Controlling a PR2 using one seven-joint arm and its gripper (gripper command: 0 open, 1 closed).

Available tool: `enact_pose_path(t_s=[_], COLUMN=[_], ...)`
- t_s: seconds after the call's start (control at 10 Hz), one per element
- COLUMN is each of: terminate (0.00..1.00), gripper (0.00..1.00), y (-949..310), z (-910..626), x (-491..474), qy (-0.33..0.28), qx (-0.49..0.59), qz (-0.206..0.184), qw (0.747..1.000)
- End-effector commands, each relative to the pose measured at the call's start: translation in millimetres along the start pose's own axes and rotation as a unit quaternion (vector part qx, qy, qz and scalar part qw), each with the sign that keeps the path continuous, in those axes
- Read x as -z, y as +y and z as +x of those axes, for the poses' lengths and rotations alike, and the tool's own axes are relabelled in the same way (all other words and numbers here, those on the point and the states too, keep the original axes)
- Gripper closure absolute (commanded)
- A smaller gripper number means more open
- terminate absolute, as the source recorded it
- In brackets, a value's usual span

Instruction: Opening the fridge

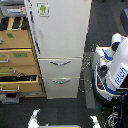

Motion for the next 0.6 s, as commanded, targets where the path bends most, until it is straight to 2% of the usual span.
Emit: enact_pose_path(t_s=[0.1,0.6], terminate=[0.0,0.0], gripper=[0.0,0.0], y=[56,122], z=[98,136], x=[-44,-74], qy=[-0.019,-0.022], qx=[0.014,-0.032], qz=[0.023,0.029], qw=[0.999,0.999])
